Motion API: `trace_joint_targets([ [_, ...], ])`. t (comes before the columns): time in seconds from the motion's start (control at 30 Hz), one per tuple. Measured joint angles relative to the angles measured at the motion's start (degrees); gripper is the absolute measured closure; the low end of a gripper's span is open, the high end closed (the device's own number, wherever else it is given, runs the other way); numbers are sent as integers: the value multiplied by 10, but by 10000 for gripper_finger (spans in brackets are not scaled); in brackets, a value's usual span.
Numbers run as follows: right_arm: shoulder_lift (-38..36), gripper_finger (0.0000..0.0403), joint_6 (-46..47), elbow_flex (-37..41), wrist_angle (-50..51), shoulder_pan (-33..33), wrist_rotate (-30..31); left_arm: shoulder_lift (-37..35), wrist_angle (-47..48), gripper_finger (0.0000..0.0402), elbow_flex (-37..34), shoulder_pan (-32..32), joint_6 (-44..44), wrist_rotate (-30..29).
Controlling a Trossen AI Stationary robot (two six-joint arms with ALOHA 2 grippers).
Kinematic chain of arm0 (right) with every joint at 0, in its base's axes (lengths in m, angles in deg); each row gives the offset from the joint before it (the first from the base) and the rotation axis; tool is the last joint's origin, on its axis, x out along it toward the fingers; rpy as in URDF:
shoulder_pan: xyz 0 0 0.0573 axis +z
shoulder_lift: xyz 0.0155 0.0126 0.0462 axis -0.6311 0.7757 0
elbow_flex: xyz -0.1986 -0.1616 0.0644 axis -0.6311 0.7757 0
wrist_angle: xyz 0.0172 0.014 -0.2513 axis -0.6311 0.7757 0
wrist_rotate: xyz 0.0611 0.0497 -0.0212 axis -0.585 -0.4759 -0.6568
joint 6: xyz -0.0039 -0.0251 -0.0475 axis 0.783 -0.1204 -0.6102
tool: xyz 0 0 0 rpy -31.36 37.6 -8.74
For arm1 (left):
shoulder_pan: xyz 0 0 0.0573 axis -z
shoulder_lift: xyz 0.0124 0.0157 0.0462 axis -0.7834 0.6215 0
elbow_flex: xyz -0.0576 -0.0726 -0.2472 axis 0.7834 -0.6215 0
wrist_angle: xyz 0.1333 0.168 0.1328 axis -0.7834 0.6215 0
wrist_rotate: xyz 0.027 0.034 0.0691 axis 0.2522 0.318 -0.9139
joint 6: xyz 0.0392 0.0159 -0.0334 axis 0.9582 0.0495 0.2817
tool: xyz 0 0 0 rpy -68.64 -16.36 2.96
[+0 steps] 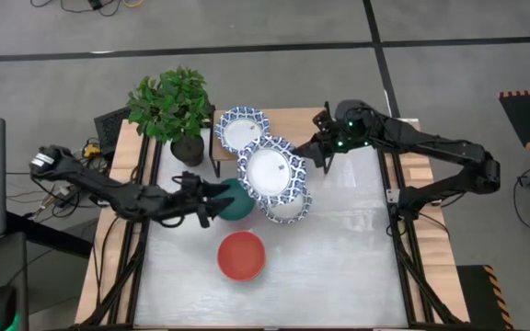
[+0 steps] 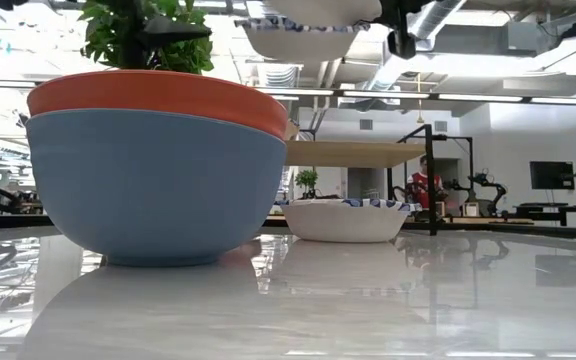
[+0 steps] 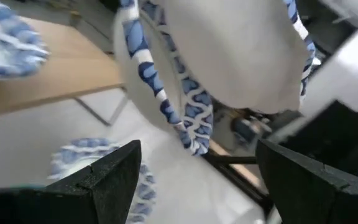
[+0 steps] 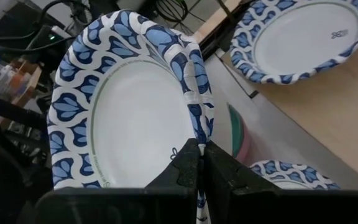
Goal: Place and stack bowls onto a shelf
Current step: Stack the white bowl on top of the white bowl on the shelf
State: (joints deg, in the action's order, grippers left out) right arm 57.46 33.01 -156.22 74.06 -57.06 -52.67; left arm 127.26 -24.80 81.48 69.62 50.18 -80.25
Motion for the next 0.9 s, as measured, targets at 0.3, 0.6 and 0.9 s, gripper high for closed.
trace_joint_targets([
  [0.3, 0, 369, -1, 0, -14, 16, 0, 59, -80, 100, 1, -54, -5, 78],
  [0.6, 0, 369, -1, 0, -14, 18, 1, 79, -76, 100, 21, -73, -5, 120],
  [0.9, 0, 369, -3, 0, -14, 18, 1, 79, -54, 151, 21, -80, -5, 101],
])
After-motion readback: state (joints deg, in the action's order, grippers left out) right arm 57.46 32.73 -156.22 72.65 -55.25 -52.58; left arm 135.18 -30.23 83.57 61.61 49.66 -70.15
